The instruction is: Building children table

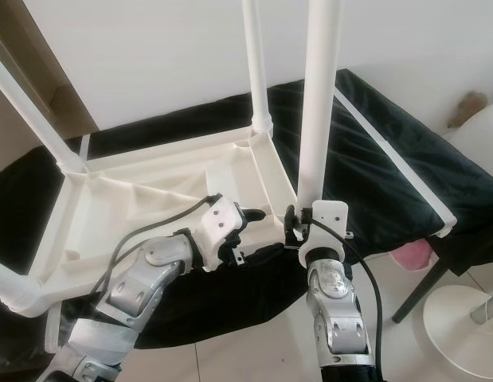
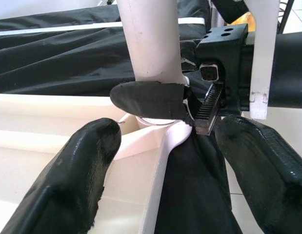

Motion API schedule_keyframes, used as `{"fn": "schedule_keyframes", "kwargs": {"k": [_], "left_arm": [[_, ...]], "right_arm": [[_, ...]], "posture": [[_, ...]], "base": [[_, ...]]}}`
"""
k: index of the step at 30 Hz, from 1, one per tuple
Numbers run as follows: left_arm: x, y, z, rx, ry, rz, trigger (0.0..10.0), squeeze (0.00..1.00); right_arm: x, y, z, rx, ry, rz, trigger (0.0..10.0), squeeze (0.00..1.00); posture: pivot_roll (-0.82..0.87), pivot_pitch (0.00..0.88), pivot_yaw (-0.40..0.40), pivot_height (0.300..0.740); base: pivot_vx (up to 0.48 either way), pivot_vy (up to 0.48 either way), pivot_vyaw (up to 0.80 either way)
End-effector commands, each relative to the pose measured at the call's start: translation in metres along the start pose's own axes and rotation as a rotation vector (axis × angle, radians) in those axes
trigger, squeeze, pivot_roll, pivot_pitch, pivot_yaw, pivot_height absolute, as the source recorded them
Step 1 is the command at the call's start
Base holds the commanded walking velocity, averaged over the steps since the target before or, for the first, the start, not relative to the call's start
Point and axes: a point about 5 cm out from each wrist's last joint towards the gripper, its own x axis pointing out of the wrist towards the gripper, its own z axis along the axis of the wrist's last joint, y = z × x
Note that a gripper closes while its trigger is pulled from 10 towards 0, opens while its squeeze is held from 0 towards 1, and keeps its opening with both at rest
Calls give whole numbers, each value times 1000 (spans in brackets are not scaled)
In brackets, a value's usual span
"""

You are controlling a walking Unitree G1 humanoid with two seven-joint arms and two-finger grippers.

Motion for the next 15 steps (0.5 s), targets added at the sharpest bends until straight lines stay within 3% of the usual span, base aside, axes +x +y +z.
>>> {"fn": "schedule_keyframes", "kwargs": {"k": [1,2,5,15], "left_arm": [[-2,4,-2,1,9,20,10000,0],[-3,4,-1,2,9,19,10000,0],[-3,3,-1,5,10,9,10000,0],[-4,5,0,6,11,11,10000,0]], "right_arm": [[1,-6,4,4,-29,62,10000,1000],[1,-8,5,4,-32,100,10000,0],[2,-9,5,-16,-36,206,10000,0],[8,-15,13,-76,-54,399,10000,0]], "posture": [[-200,18,135,740],[-200,18,135,740],[-199,20,141,740],[-190,23,138,740]], "base": [[0,0,0],[0,0,0],[0,0,0],[0,0,0]]}}
